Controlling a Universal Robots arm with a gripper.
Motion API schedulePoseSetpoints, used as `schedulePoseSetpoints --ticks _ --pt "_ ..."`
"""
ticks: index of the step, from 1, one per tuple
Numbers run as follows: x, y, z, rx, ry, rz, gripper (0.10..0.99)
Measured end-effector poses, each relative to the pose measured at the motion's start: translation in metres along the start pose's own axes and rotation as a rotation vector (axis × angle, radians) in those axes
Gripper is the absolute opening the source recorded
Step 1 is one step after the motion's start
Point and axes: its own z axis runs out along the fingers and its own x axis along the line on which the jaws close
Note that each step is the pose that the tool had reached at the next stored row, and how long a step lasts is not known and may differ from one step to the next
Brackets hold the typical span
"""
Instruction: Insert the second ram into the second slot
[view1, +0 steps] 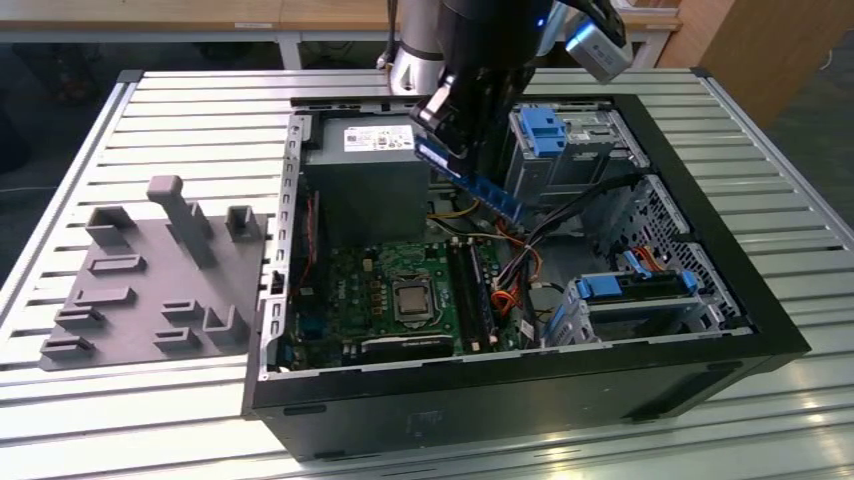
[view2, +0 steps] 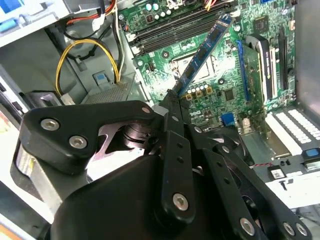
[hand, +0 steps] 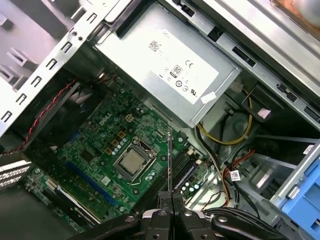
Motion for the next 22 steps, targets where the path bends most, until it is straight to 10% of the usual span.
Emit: schedulePoseSetpoints --ticks 22 --pt "0.0000 0.0000 0.0011 0.005 -0.0057 0.272 0.118"
